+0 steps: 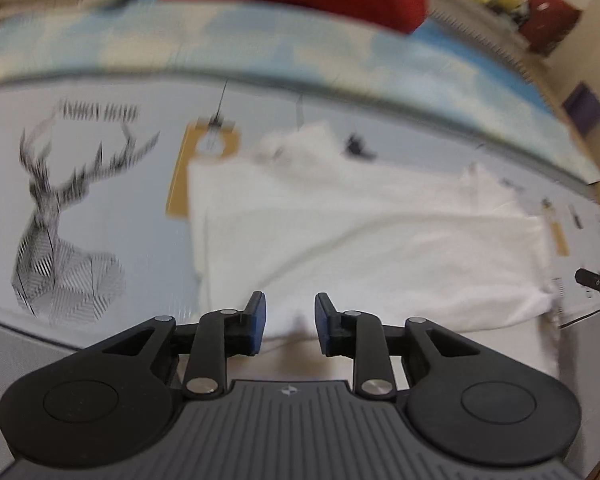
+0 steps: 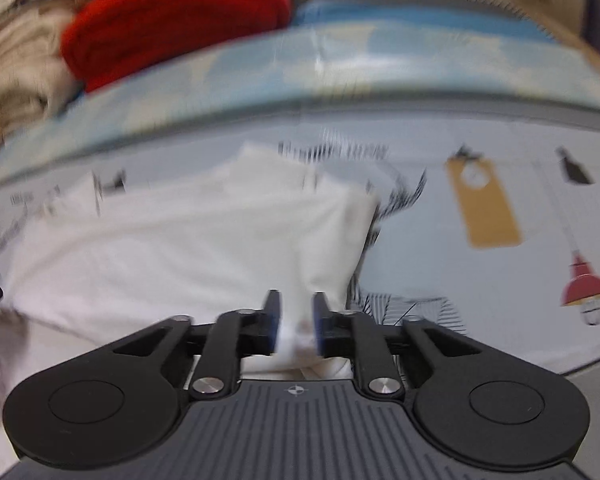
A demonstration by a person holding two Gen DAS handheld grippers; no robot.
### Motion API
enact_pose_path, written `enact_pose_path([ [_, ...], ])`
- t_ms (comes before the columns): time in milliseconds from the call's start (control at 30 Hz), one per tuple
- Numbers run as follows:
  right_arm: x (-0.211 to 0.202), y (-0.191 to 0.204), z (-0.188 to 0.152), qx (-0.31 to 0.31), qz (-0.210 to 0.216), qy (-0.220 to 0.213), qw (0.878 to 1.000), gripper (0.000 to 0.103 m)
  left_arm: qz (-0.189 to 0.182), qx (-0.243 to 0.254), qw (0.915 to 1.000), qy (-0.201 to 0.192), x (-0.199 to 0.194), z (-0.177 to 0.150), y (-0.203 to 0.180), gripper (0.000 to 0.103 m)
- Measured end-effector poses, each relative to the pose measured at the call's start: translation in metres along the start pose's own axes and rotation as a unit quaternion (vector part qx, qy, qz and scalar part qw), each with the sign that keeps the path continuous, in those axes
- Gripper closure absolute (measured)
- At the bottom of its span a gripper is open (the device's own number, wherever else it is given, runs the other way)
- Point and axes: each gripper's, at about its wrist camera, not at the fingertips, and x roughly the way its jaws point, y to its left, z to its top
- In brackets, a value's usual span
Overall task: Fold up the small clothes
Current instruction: 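Grasp the shirt side with the right gripper, fold it over, release, then withdraw both open grippers and move them to the shirt hem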
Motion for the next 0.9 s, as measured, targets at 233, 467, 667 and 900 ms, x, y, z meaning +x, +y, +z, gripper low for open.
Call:
enact_pose_path([
  [233, -0.095, 0.022, -0.011, -0.018, 0.013, -0.078, 0.997, 0.07, 0.009, 0.031, 0.998, -0.055, -0.074, -0.015, -0.031, 0.068],
  [467, -0.179, 0.035, -0.078, -0.009, 0.04, -0.145, 0.989, 0.069, -0.007, 0.083, 0.991, -0.105, -0.156, -0.091, -0.047, 0.058],
  [667, -0.194, 0.018, -0.161, 0.055, 0.034, -0.124, 0.99, 0.068, -0.006, 0.094, 0.9889, -0.115, -0.167, -0.185, -0.023, 0.058],
  [900, -0.181, 0.009, -0.217, 0.046, -0.031, -0.071, 0.996, 0.068, 0.007, 0.008, 0.9999, -0.011, -0.126, -0.236, 0.022, 0.071],
])
